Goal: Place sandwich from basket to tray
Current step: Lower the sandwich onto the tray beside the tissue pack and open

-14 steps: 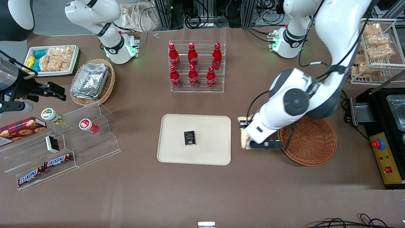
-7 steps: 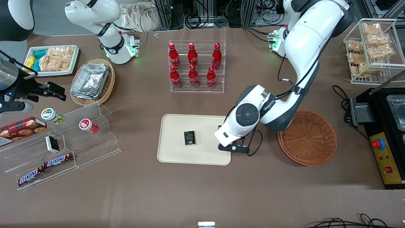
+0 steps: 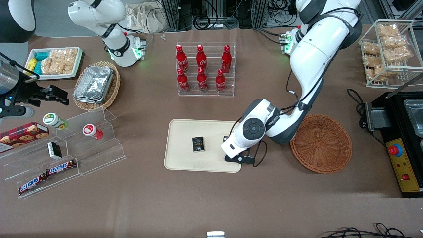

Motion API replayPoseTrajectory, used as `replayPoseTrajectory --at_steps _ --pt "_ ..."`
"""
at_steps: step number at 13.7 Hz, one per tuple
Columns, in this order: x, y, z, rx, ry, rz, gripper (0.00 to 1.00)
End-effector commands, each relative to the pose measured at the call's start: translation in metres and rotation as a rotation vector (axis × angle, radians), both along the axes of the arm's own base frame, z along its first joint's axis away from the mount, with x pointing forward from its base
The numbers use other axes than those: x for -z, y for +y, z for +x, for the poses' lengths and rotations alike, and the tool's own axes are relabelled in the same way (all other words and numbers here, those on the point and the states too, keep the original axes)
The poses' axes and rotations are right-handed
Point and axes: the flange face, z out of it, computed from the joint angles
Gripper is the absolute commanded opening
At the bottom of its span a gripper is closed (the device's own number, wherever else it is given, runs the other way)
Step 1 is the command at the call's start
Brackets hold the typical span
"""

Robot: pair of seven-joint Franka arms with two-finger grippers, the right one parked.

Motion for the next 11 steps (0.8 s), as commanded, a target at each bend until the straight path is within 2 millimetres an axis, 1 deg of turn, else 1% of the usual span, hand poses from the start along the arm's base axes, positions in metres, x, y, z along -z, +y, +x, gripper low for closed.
replayPoseTrajectory --at_steps 1,3,5,6,7,9,11 --pt "0.003 -0.009 0.002 -0.014 -0.013 0.002 0.24" --pt "0.008 -0.009 0.002 -0.015 -0.004 0.002 0.30" --pt "0.013 -0.009 0.001 -0.016 0.003 0.004 0.30" --pt "0.015 -0.009 0.000 -0.016 0.007 0.005 0.38" --pt "0.015 -0.009 0.000 -0.016 0.008 0.004 0.57" --pt "0.016 -0.008 0.000 -0.019 0.011 0.004 0.76" --pt "0.015 -0.008 0.000 -0.031 0.013 0.007 0.99"
